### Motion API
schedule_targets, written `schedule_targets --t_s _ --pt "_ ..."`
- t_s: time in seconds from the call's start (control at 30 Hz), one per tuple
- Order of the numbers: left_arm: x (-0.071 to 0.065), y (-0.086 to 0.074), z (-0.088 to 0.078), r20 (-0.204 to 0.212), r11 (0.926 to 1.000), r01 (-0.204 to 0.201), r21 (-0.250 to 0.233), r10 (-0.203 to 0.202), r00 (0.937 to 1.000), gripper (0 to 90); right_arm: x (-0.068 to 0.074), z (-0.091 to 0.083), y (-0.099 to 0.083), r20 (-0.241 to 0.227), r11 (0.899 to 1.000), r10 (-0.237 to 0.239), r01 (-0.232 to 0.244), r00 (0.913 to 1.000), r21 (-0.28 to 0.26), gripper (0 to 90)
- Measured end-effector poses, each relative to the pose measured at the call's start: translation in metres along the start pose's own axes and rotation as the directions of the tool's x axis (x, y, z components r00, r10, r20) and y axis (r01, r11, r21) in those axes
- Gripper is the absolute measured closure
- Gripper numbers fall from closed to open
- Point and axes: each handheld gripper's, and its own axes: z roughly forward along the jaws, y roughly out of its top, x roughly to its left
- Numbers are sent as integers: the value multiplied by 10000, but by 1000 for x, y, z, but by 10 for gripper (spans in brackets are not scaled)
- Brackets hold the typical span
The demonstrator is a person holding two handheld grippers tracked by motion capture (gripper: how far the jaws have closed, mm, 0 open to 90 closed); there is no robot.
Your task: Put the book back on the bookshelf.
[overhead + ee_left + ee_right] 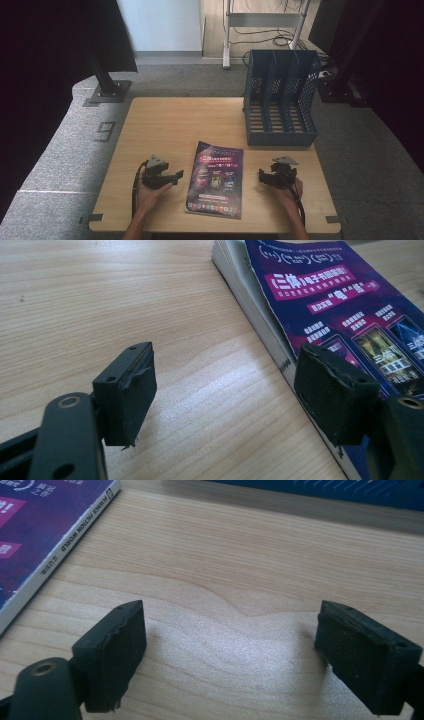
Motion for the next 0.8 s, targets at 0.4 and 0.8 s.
schedule_targets --t_s 0.4,0.8 --pt "-7 2 -2 161 9998 -180 -124 182 9997 241 -1 -16 4 -718 9943 162 -236 9973 -1043 176" --pt "-10 5 0 271 9995 -134 -280 142 9995 238 18 -22 10 -1442 9910 -47 -148 9895 -1333 184"
